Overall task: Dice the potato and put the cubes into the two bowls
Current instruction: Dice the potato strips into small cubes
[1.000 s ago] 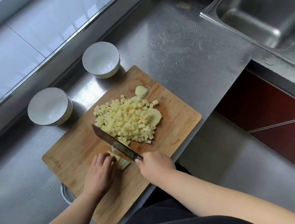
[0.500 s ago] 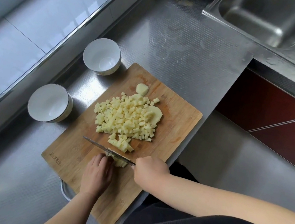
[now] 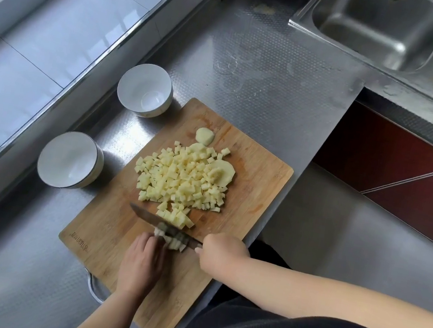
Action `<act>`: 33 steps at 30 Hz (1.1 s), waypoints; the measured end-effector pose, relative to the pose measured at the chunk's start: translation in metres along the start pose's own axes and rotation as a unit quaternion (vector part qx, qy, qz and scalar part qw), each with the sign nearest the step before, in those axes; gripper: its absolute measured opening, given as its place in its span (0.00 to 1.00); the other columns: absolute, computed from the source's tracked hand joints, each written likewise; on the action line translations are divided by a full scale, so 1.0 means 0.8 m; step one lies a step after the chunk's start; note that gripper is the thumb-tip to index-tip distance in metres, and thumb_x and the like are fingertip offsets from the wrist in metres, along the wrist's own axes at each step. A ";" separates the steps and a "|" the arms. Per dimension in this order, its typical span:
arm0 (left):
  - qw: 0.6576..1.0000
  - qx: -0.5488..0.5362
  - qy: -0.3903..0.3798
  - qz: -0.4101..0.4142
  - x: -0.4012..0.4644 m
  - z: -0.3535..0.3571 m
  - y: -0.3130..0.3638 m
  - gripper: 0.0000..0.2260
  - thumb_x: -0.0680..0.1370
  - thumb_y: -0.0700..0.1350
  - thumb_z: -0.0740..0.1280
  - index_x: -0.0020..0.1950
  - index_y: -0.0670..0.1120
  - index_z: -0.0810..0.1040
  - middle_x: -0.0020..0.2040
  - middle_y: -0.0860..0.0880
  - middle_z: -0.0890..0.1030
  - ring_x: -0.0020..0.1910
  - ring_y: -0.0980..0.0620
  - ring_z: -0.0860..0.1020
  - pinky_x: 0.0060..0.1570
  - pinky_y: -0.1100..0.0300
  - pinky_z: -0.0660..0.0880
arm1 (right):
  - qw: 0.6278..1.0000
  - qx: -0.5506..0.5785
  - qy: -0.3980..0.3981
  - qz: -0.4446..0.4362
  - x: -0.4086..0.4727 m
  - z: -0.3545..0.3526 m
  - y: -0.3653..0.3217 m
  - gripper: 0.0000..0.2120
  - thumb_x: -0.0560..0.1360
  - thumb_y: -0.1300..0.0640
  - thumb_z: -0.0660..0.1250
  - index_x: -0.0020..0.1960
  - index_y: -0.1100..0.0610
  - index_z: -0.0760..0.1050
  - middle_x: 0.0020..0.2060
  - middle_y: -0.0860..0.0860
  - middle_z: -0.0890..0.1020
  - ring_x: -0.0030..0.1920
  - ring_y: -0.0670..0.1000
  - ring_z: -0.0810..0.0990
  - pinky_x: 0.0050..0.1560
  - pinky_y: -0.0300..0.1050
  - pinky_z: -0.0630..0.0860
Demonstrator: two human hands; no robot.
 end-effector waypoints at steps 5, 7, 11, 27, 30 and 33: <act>1.000 -0.010 -0.007 -0.019 0.002 -0.001 -0.001 0.16 0.79 0.52 0.57 0.50 0.43 0.78 0.45 0.48 0.78 0.41 0.50 0.76 0.36 0.57 0.76 | 0.996 0.092 -0.015 0.014 0.011 -0.001 0.021 0.18 0.81 0.44 0.58 0.49 0.58 0.73 0.43 0.54 0.79 0.42 0.56 0.76 0.36 0.45 0.69; 0.999 -0.016 -0.009 -0.026 0.001 0.000 -0.003 0.12 0.79 0.50 0.62 0.50 0.43 0.78 0.46 0.48 0.78 0.41 0.50 0.77 0.36 0.57 0.76 | 0.996 0.088 -0.003 0.003 0.007 -0.001 0.020 0.17 0.81 0.44 0.57 0.50 0.58 0.74 0.44 0.54 0.79 0.43 0.56 0.77 0.39 0.46 0.70; 0.999 -0.027 0.001 -0.032 -0.004 -0.001 -0.006 0.08 0.74 0.41 0.71 0.51 0.43 0.78 0.47 0.47 0.78 0.43 0.49 0.77 0.36 0.57 0.76 | 0.997 0.064 0.039 -0.026 -0.005 -0.013 0.012 0.18 0.82 0.45 0.55 0.53 0.58 0.75 0.44 0.54 0.78 0.42 0.55 0.75 0.38 0.45 0.68; 0.999 -0.012 -0.002 -0.046 -0.006 -0.001 -0.014 0.09 0.72 0.40 0.74 0.50 0.43 0.80 0.45 0.47 0.82 0.43 0.48 0.80 0.41 0.54 0.78 | 0.996 -0.038 0.042 -0.067 -0.019 -0.007 -0.019 0.17 0.84 0.50 0.54 0.55 0.60 0.76 0.48 0.57 0.80 0.47 0.59 0.79 0.30 0.42 0.63; 0.999 -0.009 0.001 -0.037 -0.006 0.003 -0.015 0.10 0.70 0.39 0.76 0.50 0.42 0.80 0.44 0.46 0.82 0.42 0.45 0.80 0.40 0.53 0.78 | 0.996 -0.059 0.028 -0.061 -0.015 0.000 -0.019 0.13 0.83 0.55 0.56 0.56 0.60 0.77 0.48 0.56 0.80 0.42 0.57 0.76 0.28 0.41 0.59; 0.999 -0.006 0.007 -0.037 -0.008 0.004 -0.016 0.10 0.70 0.38 0.76 0.49 0.41 0.80 0.43 0.45 0.82 0.41 0.44 0.80 0.39 0.53 0.78 | 0.996 -0.067 0.025 -0.056 -0.010 0.006 -0.017 0.13 0.83 0.56 0.56 0.56 0.61 0.76 0.49 0.57 0.80 0.47 0.58 0.78 0.28 0.41 0.58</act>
Point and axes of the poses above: each hand's wrist, its own x-axis towards the middle knuckle, its own z-axis out of the palm, y = z × x, the point moved 7 cm from there along x, towards the middle knuckle
